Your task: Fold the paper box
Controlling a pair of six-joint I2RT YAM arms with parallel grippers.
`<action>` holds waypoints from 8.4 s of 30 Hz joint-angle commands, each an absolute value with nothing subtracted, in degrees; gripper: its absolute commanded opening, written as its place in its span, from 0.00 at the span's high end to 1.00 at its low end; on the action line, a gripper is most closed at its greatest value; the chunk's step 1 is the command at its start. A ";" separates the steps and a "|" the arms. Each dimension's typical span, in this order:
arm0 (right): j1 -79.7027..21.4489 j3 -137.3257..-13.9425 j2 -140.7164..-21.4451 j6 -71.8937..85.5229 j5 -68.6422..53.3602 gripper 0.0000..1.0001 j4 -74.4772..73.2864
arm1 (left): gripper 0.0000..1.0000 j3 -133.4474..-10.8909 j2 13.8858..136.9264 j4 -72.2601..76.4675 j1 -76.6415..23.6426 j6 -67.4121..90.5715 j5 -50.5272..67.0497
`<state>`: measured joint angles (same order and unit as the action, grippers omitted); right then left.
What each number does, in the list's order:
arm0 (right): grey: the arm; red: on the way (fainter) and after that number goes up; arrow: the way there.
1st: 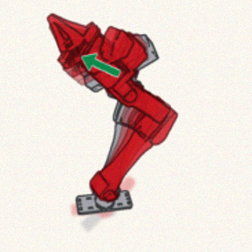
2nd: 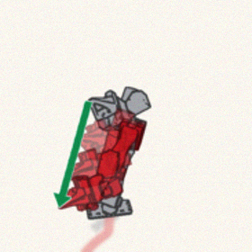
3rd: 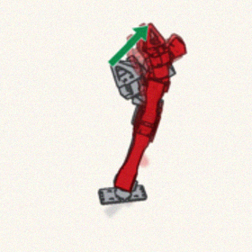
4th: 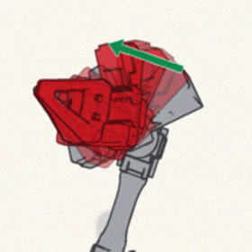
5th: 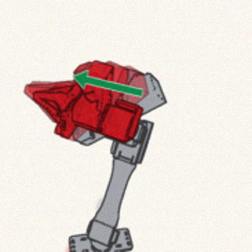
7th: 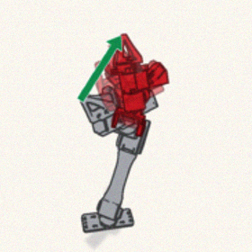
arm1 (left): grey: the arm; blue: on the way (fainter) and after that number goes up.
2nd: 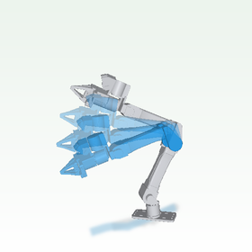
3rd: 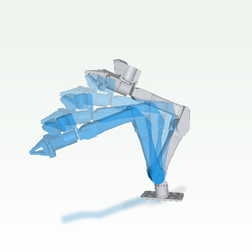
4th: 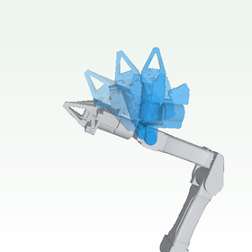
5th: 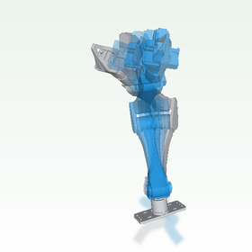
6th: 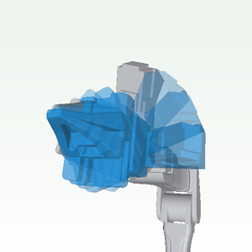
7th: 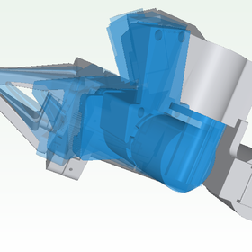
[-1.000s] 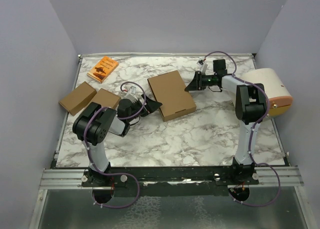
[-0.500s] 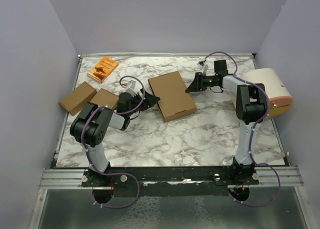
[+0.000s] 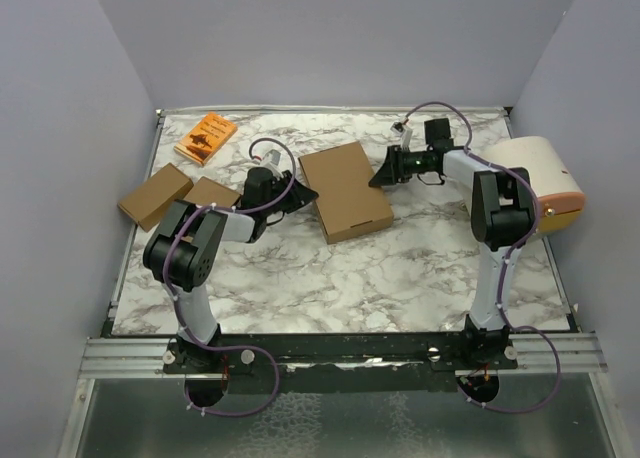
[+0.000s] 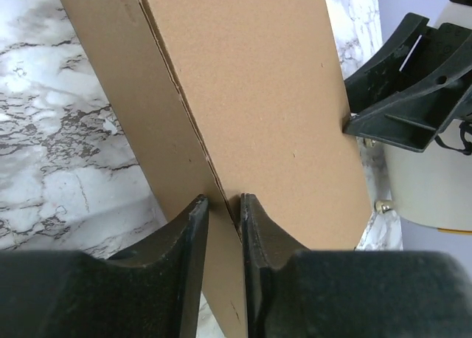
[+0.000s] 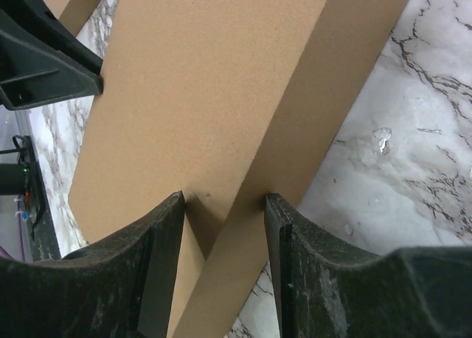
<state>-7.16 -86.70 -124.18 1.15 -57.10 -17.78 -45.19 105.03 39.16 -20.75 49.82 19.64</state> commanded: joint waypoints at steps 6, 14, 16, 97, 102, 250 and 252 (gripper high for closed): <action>-9.65 -87.01 -113.21 -0.04 -56.91 0.53 -19.81 | 0.81 -46.04 106.12 41.18 -21.44 51.32 23.44; -17.07 -87.05 -105.49 -3.06 -52.11 0.53 -22.23 | 0.80 -49.46 108.98 40.32 -21.75 51.25 24.96; -20.47 -87.01 -104.36 -4.18 -50.20 0.53 -22.66 | 0.79 -50.14 109.23 38.53 -21.64 50.05 24.75; -2.34 -73.88 -102.81 -3.53 -43.15 0.28 -10.81 | 0.75 -59.07 115.91 28.65 -27.65 39.50 19.08; -2.29 -73.25 -104.35 2.89 -44.60 0.28 -9.00 | 0.81 -55.13 114.89 31.12 -25.69 40.23 20.31; -12.77 -106.82 -71.72 -5.97 -13.17 0.01 -32.99 | 0.01 -75.08 65.19 10.38 -0.99 36.69 41.88; -12.81 -106.44 -71.82 -6.42 -13.23 0.01 -32.52 | 0.01 -74.89 65.66 10.63 -0.98 36.82 41.98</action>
<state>-12.80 -106.52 -73.03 -4.78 -14.28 -32.97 -75.18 65.89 8.19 -1.45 37.36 39.86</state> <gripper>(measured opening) 0.994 0.991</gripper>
